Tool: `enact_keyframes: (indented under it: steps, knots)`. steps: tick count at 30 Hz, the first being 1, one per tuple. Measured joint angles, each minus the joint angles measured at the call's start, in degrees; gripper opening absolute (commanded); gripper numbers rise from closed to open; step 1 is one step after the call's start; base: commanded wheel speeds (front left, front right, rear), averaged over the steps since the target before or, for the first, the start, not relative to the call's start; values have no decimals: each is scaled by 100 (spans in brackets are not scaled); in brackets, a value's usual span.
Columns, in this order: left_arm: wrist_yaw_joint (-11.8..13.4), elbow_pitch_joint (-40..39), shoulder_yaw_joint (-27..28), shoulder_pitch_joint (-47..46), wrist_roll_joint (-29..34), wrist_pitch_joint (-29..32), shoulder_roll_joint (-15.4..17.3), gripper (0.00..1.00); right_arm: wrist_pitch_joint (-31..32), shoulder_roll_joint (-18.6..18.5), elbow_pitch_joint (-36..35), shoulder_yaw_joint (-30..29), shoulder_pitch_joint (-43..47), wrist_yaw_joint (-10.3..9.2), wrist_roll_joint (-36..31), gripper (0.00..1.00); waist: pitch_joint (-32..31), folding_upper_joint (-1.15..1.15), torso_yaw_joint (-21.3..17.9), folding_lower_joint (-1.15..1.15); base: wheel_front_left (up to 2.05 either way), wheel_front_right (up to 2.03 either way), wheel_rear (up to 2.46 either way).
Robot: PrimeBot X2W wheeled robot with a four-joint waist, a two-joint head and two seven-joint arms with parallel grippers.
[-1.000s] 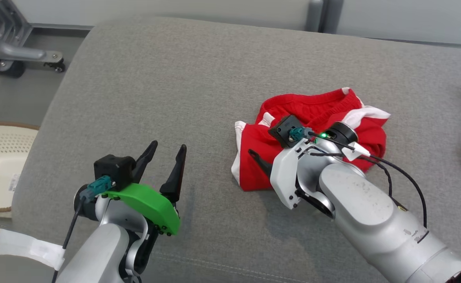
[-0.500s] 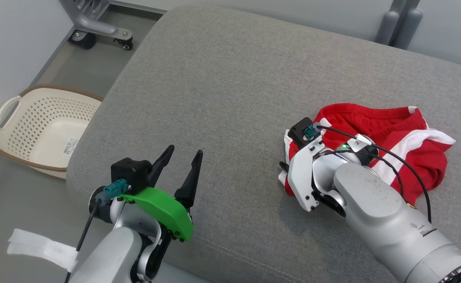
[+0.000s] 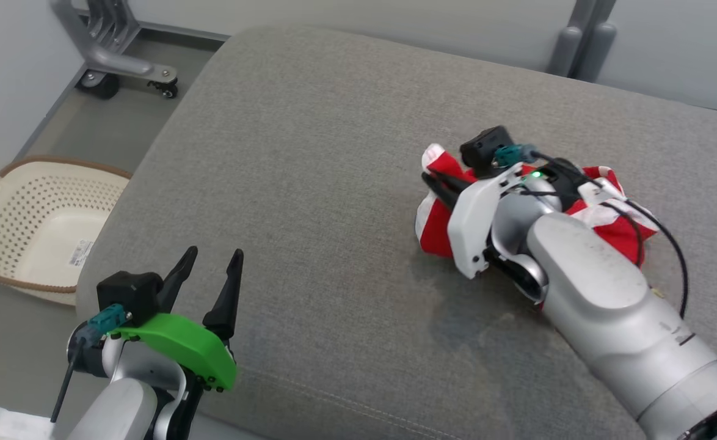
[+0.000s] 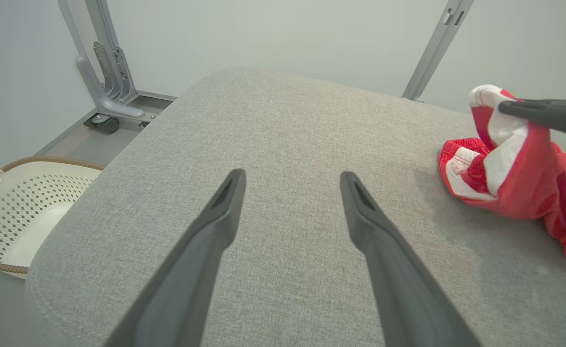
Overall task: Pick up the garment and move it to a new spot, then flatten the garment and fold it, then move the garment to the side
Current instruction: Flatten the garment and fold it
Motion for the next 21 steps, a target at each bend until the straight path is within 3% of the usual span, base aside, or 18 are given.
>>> enact_keyframes:
  steps: [4, 10, 15, 21]
  knots:
    - [1, -109, 55, 126, 0, 4, 56, 100, -231, -511, -290, -375, 228, -182, 77, 0, -42, 0, -287, 0, 0, 0, 0]
    - [11, -283, 53, 187, 0, 77, 141, 100, -318, -1177, -556, -886, 1458, -573, 393, 0, -74, 0, -753, 0, 0, 0, 0]
    - [16, -441, -70, 183, 25, 194, 143, 100, -456, -1466, -842, -1168, 2307, -727, 610, 0, -61, 0, -1154, 0, 0, 0, 0]
    - [16, -703, -215, 70, 181, 327, 159, 100, -713, -1517, -1311, -1345, 3069, -822, 873, 0, 0, 0, -1640, 0, 0, 0, 0]
